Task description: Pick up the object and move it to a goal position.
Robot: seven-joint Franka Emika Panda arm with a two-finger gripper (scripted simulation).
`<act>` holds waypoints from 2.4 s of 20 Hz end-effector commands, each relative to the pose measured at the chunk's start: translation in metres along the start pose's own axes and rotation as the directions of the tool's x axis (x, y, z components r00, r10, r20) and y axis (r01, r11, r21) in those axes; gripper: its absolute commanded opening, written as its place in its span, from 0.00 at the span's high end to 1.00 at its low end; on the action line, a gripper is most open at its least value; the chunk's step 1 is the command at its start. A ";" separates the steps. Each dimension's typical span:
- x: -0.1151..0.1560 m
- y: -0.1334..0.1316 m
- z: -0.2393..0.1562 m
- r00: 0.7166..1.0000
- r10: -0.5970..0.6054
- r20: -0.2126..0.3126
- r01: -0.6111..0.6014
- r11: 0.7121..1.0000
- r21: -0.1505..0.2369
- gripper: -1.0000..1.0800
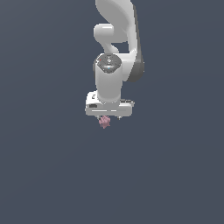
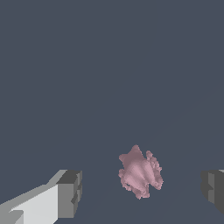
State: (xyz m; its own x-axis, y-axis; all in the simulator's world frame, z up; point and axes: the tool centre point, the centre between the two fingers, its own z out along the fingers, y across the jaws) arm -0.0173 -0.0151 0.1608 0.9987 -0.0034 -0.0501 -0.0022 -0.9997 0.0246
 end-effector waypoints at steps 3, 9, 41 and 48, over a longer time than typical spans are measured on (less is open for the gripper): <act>-0.001 0.003 0.000 1.000 0.007 0.002 -0.007 1.000 -0.002 0.04; -0.002 0.004 0.002 0.999 0.038 0.001 -0.038 0.999 0.000 0.04; -0.052 0.026 0.061 0.668 0.744 -0.010 -0.742 0.668 0.049 0.04; -0.059 0.030 0.067 0.594 0.805 -0.009 -0.803 0.593 0.054 0.04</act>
State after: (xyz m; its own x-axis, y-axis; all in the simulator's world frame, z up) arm -0.0785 -0.0458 0.0989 0.6060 -0.7955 -0.0019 -0.7955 -0.6060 0.0019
